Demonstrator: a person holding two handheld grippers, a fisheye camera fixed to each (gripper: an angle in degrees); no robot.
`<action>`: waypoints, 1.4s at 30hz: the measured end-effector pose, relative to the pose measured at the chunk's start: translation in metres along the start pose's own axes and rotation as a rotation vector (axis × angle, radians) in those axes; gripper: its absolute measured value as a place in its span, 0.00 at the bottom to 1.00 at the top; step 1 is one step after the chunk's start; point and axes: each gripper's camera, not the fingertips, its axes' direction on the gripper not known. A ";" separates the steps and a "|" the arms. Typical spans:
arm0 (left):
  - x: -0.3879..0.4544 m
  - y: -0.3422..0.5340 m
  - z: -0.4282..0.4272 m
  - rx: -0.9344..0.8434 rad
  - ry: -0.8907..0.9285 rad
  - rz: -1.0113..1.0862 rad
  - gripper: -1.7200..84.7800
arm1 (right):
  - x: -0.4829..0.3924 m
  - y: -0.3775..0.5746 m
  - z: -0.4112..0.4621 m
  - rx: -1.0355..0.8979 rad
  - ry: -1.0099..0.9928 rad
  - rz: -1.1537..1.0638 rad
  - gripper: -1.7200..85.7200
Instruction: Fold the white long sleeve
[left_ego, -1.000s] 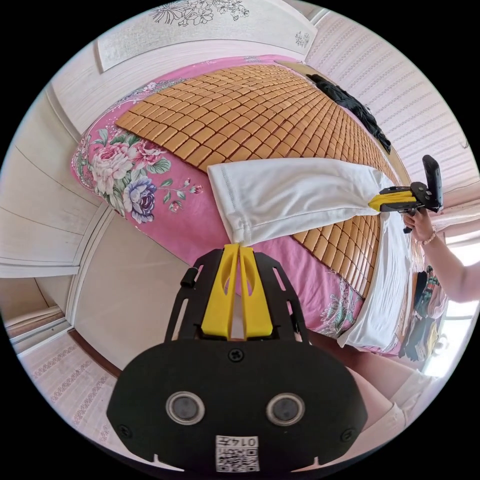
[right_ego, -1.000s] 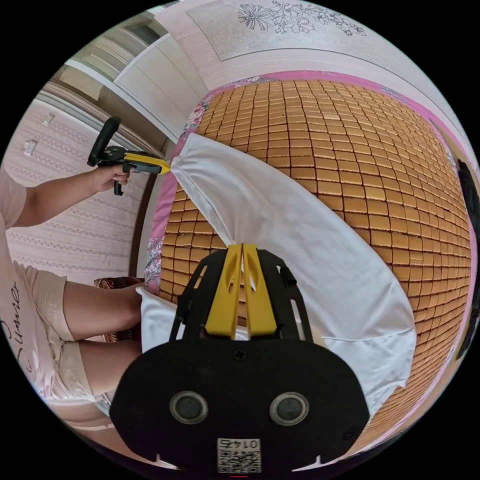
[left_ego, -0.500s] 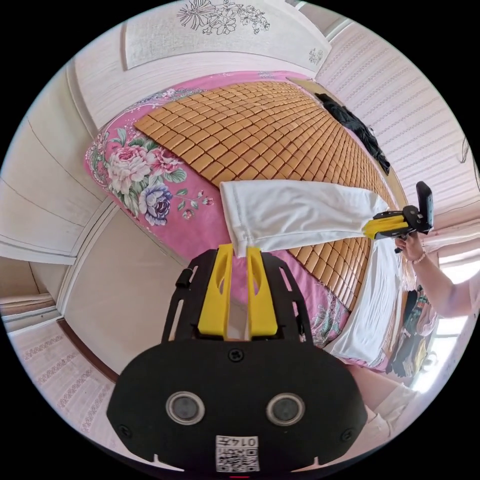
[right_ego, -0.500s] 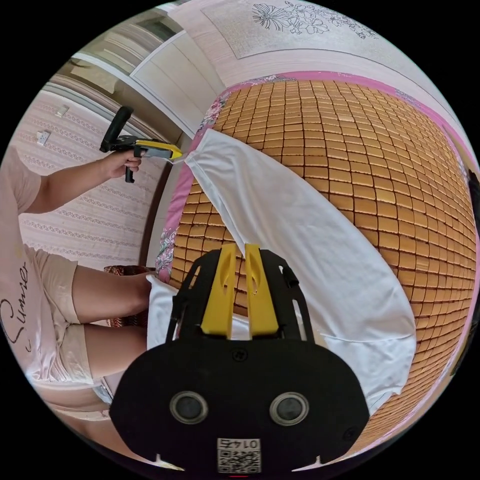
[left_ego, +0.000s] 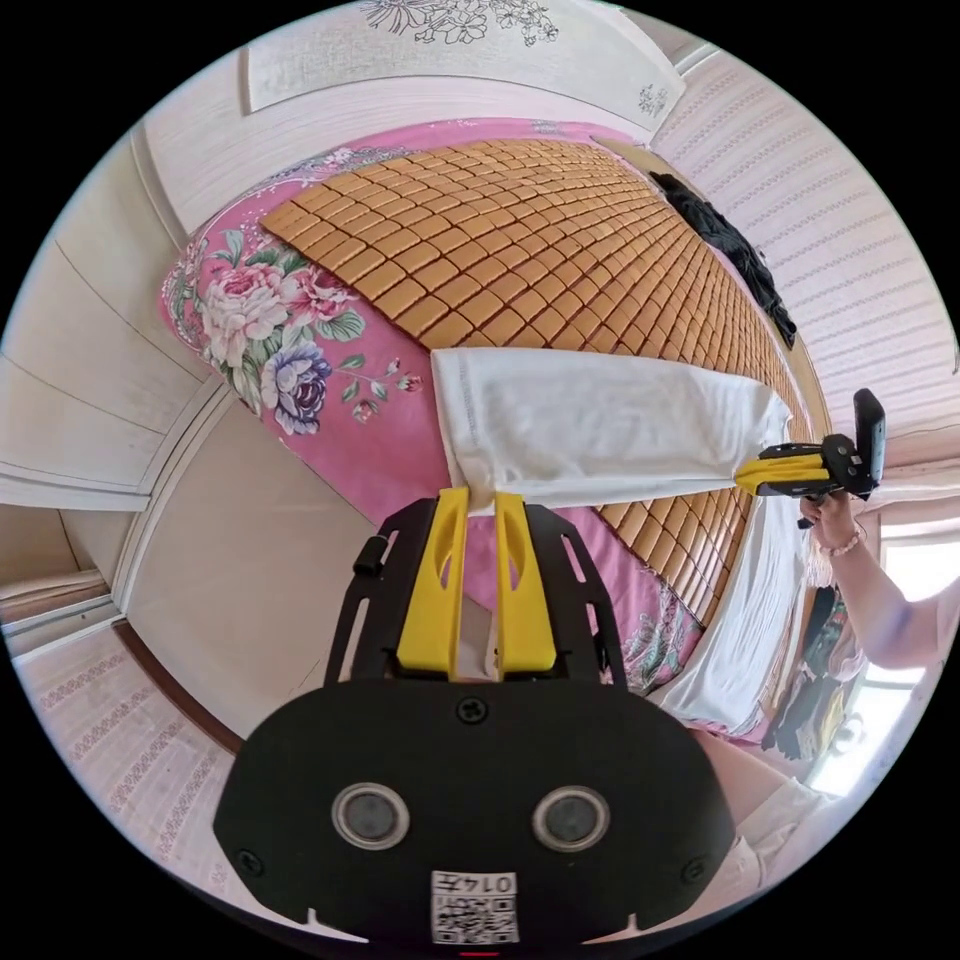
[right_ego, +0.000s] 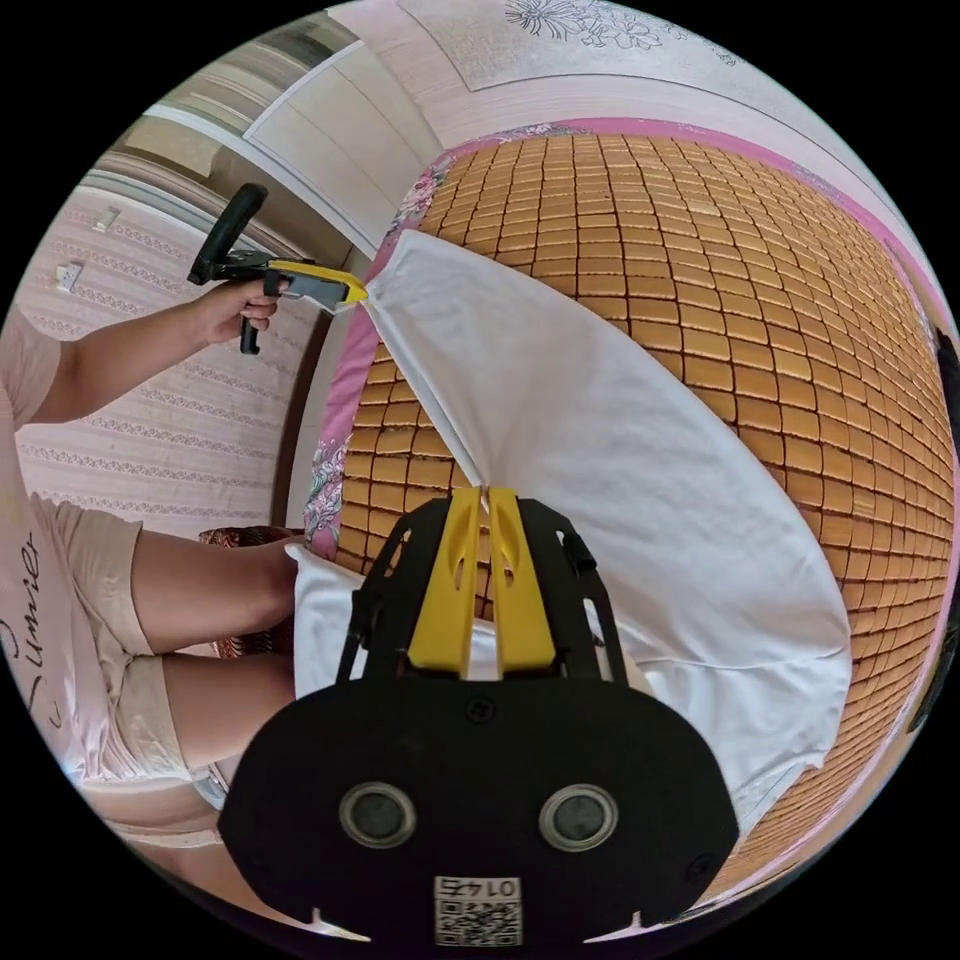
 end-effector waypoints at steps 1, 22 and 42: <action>0.002 0.001 -0.006 0.013 -0.007 0.009 0.08 | -0.003 0.003 -0.013 0.038 0.002 0.013 0.02; 0.061 -0.034 0.004 0.083 -0.188 0.073 0.02 | 0.055 0.078 -0.156 0.266 0.245 0.624 0.02; 0.362 0.234 -0.072 0.283 0.029 0.656 0.08 | -0.407 0.456 -0.193 0.364 0.424 1.073 0.02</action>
